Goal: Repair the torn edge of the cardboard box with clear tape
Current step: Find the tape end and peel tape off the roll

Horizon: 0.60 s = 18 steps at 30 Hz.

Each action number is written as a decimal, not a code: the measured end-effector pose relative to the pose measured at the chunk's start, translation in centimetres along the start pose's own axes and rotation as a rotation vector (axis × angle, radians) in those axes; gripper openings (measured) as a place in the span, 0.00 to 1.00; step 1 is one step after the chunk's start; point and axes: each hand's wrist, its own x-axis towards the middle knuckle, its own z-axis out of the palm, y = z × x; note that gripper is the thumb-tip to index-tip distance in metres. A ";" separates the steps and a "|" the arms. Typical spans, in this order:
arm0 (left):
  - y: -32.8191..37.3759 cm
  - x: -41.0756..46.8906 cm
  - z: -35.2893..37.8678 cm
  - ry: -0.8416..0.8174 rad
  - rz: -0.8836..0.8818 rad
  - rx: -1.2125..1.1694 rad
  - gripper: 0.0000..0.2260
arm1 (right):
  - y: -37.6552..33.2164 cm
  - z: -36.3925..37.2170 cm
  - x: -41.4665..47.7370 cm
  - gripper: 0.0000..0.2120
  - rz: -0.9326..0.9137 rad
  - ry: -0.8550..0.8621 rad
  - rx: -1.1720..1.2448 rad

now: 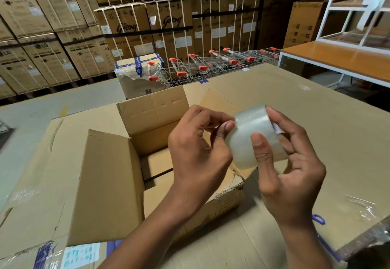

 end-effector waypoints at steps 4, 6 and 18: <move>0.3 0.3 0.4 0.037 0.052 0.037 0.04 | 0.0 0.0 0.0 0.31 -0.058 -0.062 -0.027; 0.3 0.2 0.5 0.050 0.099 0.059 0.05 | -0.3 0.1 0.0 0.32 -0.068 -0.046 -0.034; -0.3 -0.3 1.3 0.202 0.445 0.097 0.15 | -1.5 0.8 -1.0 0.30 -0.111 0.064 0.073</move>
